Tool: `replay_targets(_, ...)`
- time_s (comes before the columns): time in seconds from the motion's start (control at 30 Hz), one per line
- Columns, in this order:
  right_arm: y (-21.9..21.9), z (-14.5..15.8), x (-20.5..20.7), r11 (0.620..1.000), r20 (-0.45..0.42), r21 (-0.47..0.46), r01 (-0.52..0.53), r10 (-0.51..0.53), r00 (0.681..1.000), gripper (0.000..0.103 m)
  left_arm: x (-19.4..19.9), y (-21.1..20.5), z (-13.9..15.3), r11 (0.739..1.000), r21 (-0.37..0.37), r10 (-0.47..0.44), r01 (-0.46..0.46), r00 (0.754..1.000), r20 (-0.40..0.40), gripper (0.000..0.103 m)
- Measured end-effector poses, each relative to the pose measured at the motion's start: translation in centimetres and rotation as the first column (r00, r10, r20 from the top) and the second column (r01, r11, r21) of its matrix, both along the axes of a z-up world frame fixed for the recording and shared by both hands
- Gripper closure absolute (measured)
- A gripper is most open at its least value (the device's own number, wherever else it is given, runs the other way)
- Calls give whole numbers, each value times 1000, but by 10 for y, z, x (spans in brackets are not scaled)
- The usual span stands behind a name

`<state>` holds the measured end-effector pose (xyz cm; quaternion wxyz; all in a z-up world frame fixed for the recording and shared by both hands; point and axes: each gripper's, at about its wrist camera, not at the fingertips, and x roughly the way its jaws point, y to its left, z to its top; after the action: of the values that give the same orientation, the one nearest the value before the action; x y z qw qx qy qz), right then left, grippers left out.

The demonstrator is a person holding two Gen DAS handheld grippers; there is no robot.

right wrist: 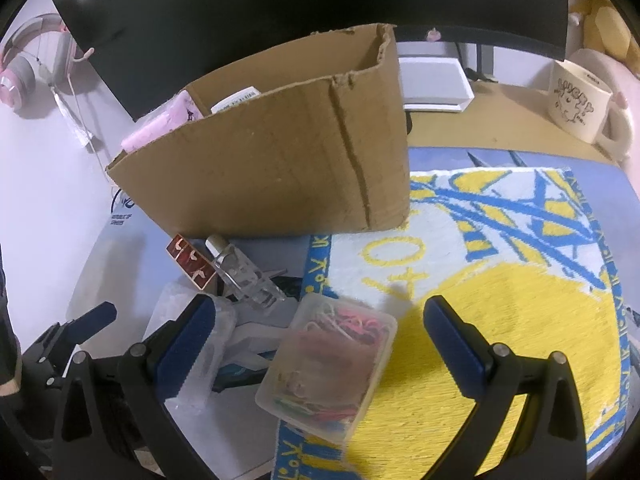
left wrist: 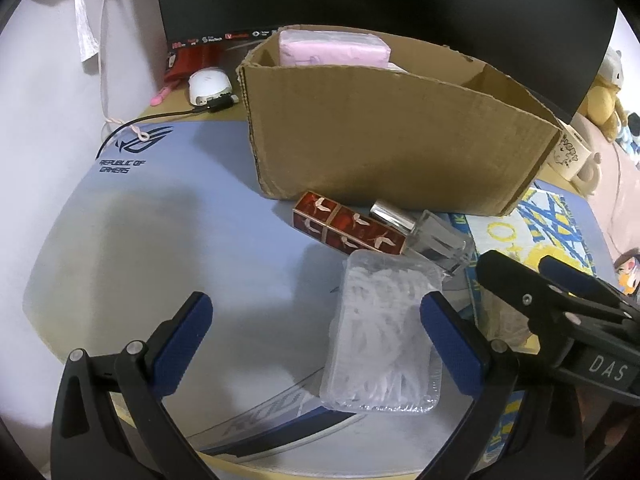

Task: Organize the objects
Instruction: 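Lower both tools onto the clear floss-pick box and clear paper-clip box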

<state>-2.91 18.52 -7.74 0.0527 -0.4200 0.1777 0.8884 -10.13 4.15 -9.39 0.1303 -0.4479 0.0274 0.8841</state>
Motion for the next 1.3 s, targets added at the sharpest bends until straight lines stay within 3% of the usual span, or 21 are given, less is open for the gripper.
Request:
replay_targets(0.2, 6, -5, -3, 997, 35, -78, 28, -25, 999, 0, -4, -5, -5, 998, 58, 26, -27, 999, 24, 0)
replay_targets(0.43, 6, -3, 0, 998, 33, -44, 40, -39, 999, 0, -1, 3, -7, 995, 96, -24, 19, 999, 47, 0)
replay_targets(0.7, 4, -10, 3, 997, 82, 33, 74, -77, 994, 0, -2, 18, -17, 999, -6, -33, 33, 998, 61, 0)
replay_targets(0.97, -6, -13, 6, 992, 102, 106, 61, -72, 992, 0, 3, 23, -21, 973, -226, 31, -36, 999, -28, 0)
replay_targets(1.2, -18, -16, 3, 980, 147, 190, 52, -80, 986, 0, 8, 19, -21, 974, -224, 0, -15, 998, -68, 0)
replay_targets(1.3, -20, -17, 2, 976, 152, 202, 76, -108, 983, 0, 5, 10, -23, 985, -173, -19, 8, 998, -60, 0)
